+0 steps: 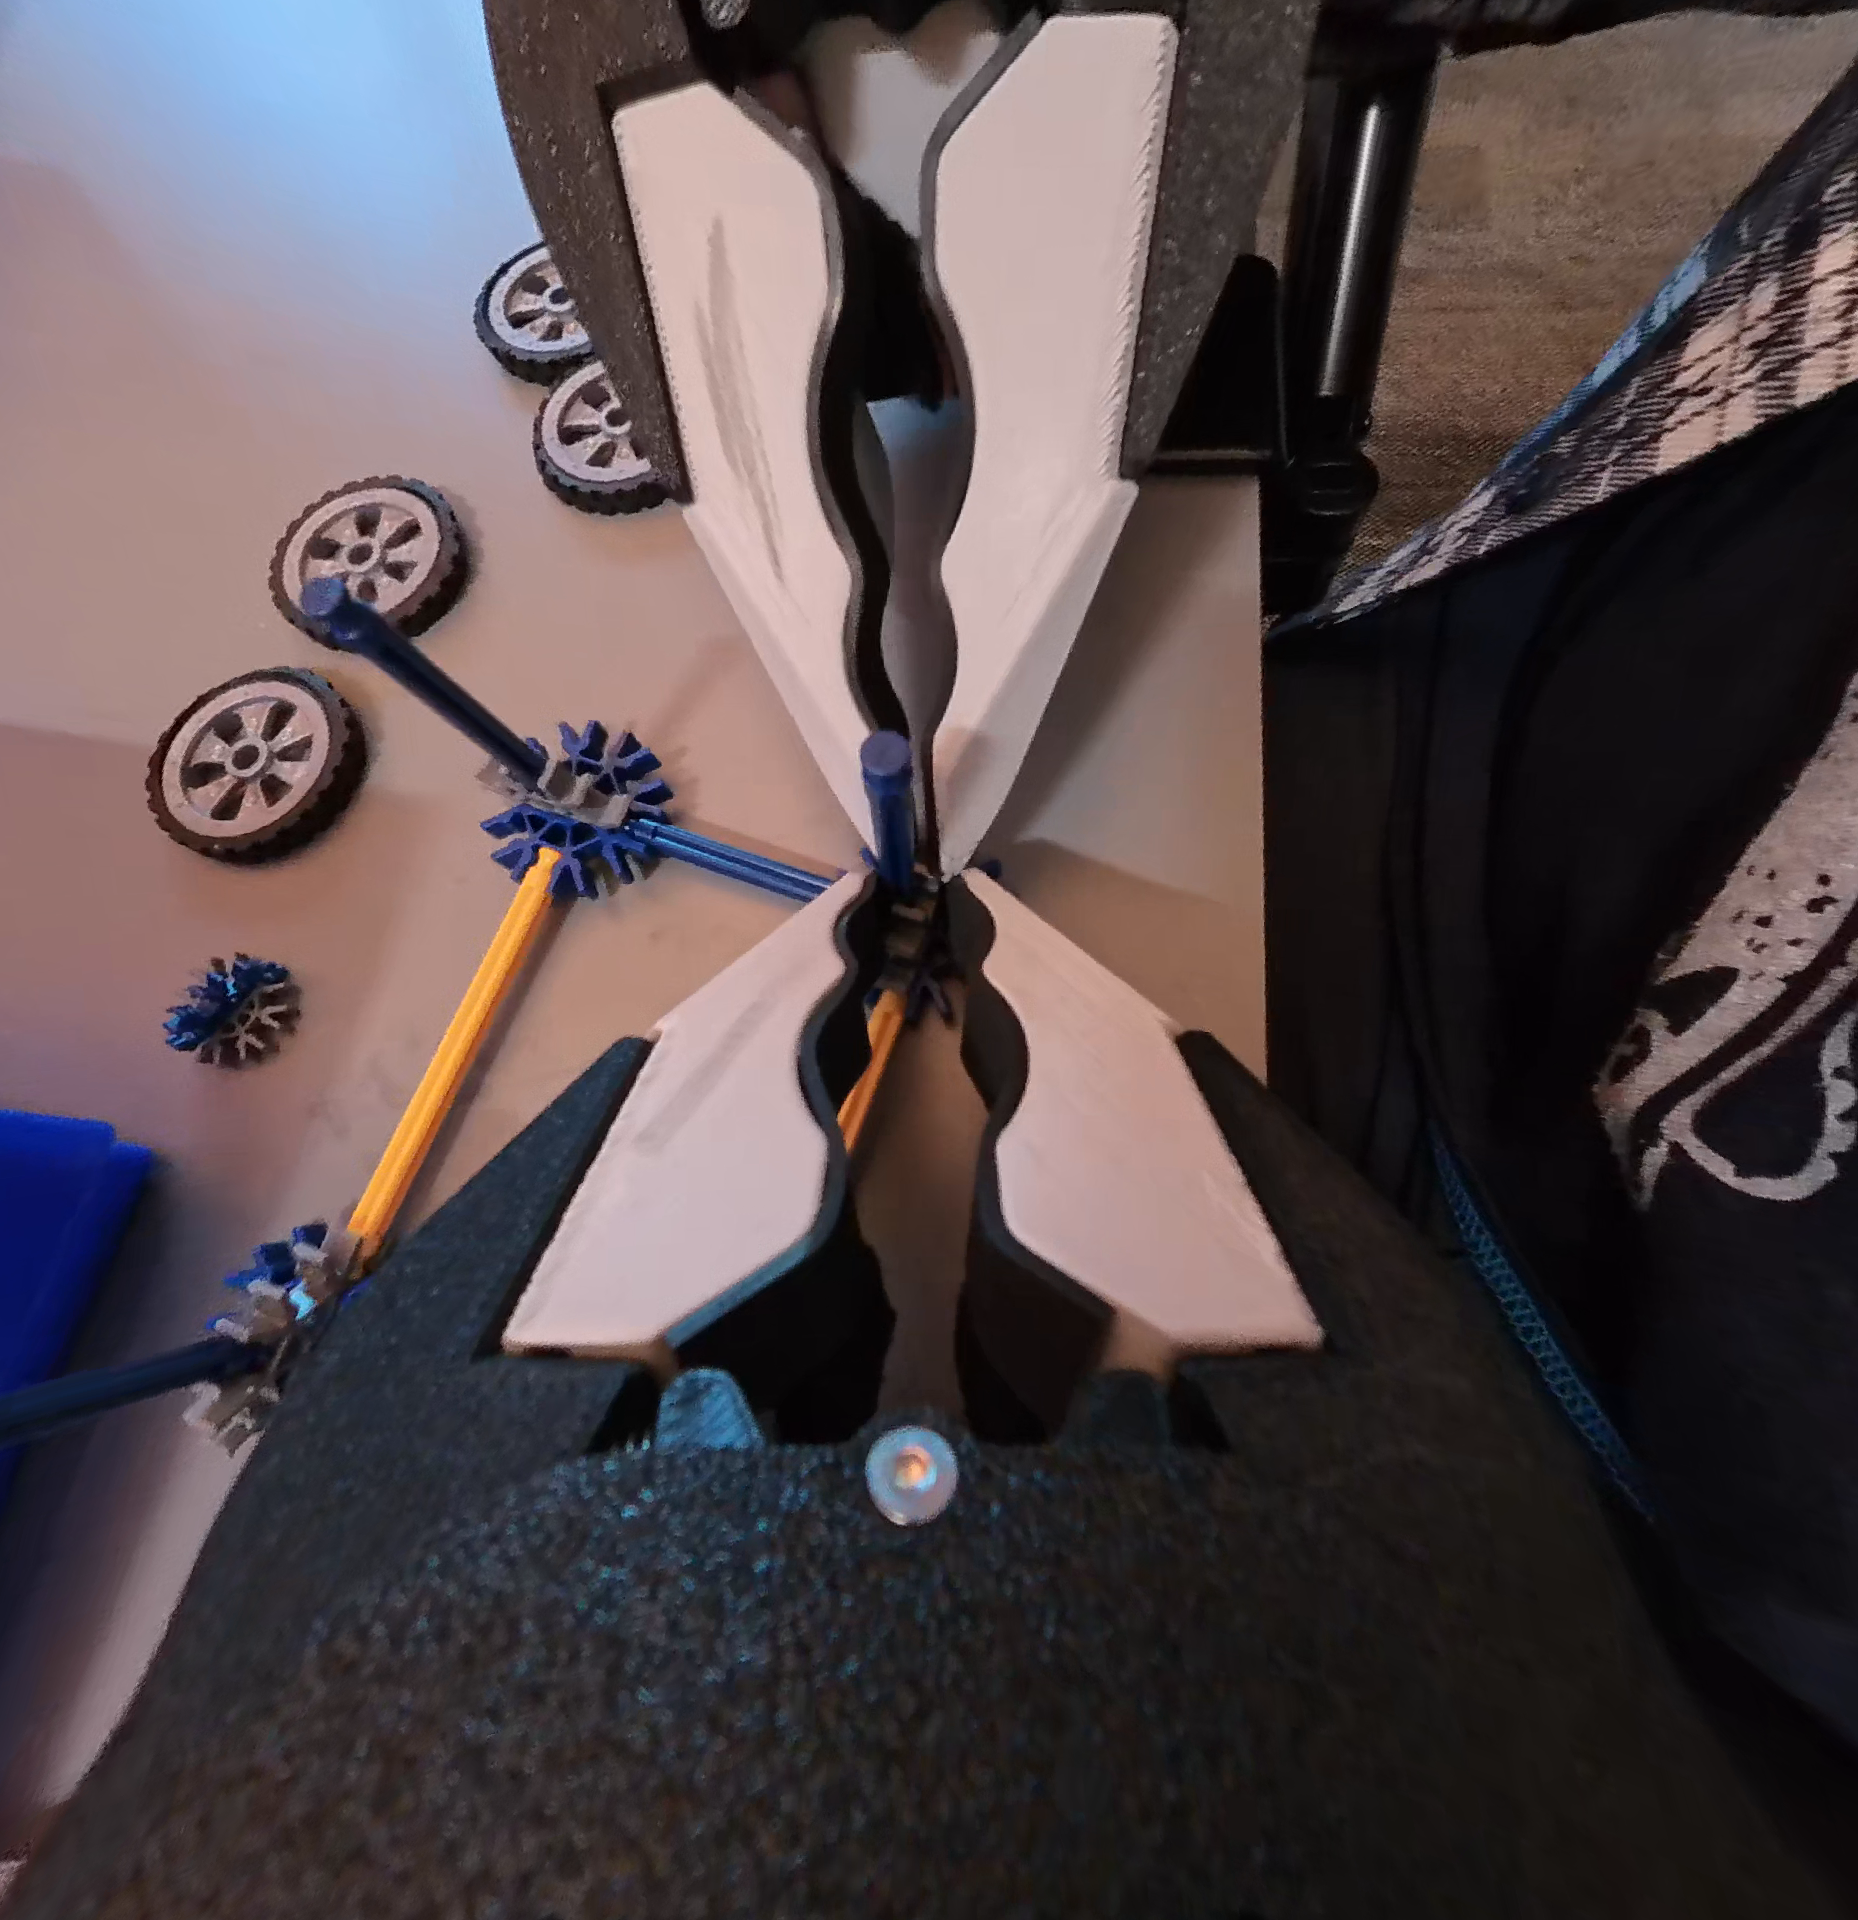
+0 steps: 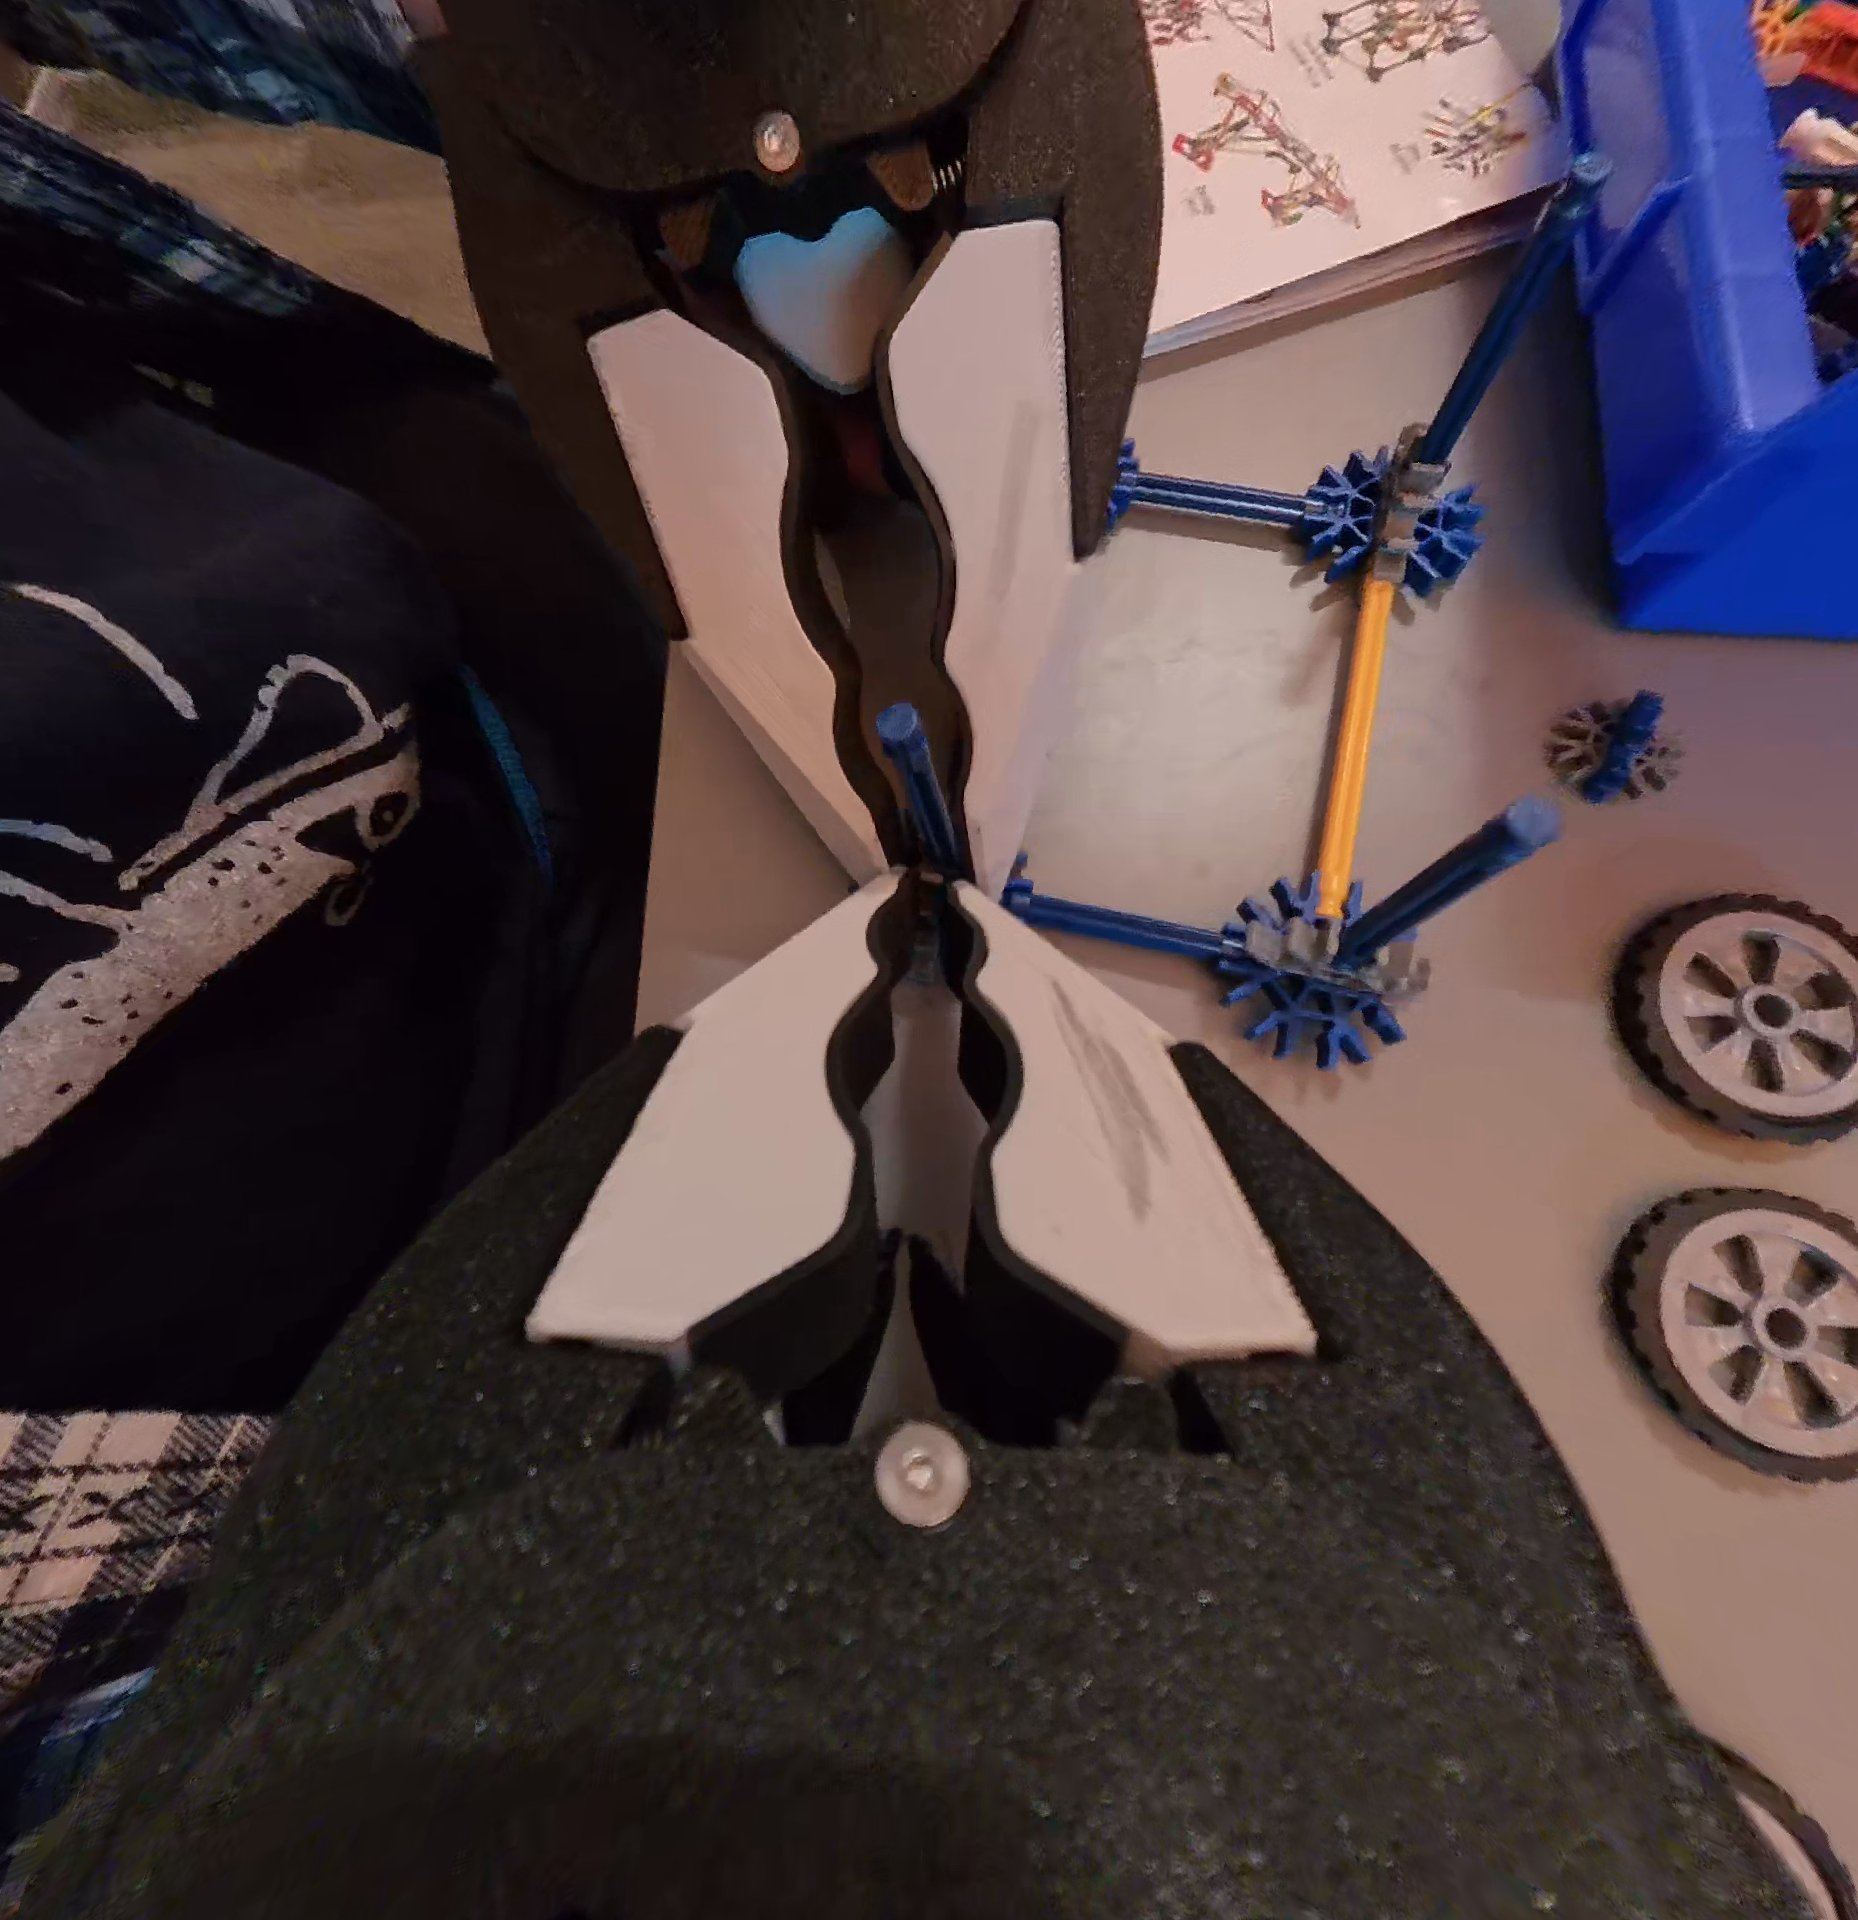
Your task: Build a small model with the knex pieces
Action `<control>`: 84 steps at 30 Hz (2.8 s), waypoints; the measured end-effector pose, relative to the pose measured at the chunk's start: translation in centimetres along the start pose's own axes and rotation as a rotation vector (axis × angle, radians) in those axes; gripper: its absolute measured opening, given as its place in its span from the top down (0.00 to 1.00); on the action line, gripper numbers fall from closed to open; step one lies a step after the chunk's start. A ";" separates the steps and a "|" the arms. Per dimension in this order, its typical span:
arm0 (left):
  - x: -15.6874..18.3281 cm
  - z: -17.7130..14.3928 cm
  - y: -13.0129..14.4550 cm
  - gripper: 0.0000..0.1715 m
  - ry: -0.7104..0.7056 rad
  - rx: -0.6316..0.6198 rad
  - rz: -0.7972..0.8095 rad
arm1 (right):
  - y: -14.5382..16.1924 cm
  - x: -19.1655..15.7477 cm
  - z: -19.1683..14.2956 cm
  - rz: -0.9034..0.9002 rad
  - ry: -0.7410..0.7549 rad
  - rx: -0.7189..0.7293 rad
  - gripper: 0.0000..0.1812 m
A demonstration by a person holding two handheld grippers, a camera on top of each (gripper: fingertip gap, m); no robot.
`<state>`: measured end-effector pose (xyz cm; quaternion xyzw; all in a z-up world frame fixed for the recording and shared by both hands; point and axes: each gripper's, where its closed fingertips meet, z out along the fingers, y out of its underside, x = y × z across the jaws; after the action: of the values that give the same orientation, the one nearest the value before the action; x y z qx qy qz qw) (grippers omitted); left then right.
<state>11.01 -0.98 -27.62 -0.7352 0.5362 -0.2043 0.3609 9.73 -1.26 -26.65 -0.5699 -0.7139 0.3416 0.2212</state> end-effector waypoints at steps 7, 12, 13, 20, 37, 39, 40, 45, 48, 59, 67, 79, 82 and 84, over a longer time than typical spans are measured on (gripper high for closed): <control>0.0 0.0 0.0 0.95 0.008 -0.009 -0.007 | 0.0 0.0 0.0 -0.002 0.001 -0.001 1.00; -0.1 -0.1 0.0 0.94 -0.031 -0.018 -0.015 | 0.1 0.1 -0.1 -0.013 0.039 0.009 0.98; -0.2 -0.1 0.1 0.94 -0.039 -0.022 -0.016 | 0.1 0.2 -0.1 -0.015 0.046 0.010 0.98; -0.6 -0.2 0.1 0.91 -0.085 -0.026 -0.001 | 0.1 0.4 -0.1 -0.016 0.060 0.008 0.98; -0.8 -0.7 0.4 0.95 -0.141 -0.012 0.028 | -0.1 0.8 0.2 -0.036 0.096 -0.006 0.92; -0.8 -0.7 0.4 0.95 -0.141 -0.011 0.029 | -0.1 0.8 0.2 -0.033 0.096 -0.004 0.92; -0.8 -0.7 0.4 0.95 -0.138 -0.011 0.030 | -0.1 0.7 0.2 -0.036 0.098 -0.003 0.92; -0.8 -0.7 0.5 0.96 -0.143 -0.007 0.044 | -0.1 0.7 0.4 -0.046 0.105 -0.006 0.92; -0.9 -0.7 0.5 0.96 -0.151 -0.010 0.065 | -0.2 0.7 0.4 -0.048 0.108 -0.005 0.92; -0.9 -0.7 0.5 0.97 -0.137 -0.010 0.070 | -0.2 0.5 0.5 -0.064 0.096 -0.013 0.93; -0.9 -0.7 0.6 0.98 -0.113 -0.002 0.076 | -0.3 0.4 0.6 -0.104 0.084 -0.037 0.95; -0.8 -0.7 0.5 0.98 -0.083 -0.014 0.106 | -0.3 0.3 0.7 -0.228 0.075 -0.140 0.97; -0.9 -0.7 0.6 0.98 -0.082 -0.016 0.099 | -0.2 0.3 0.7 -0.239 0.072 -0.149 0.97; -1.0 -0.7 0.6 0.98 -0.083 -0.012 0.083 | -0.2 0.4 0.7 -0.240 0.081 -0.153 0.97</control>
<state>9.77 -0.35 -27.51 -0.7224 0.5519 -0.1553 0.3866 9.03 -1.05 -27.01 -0.5089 -0.7914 0.2338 0.2450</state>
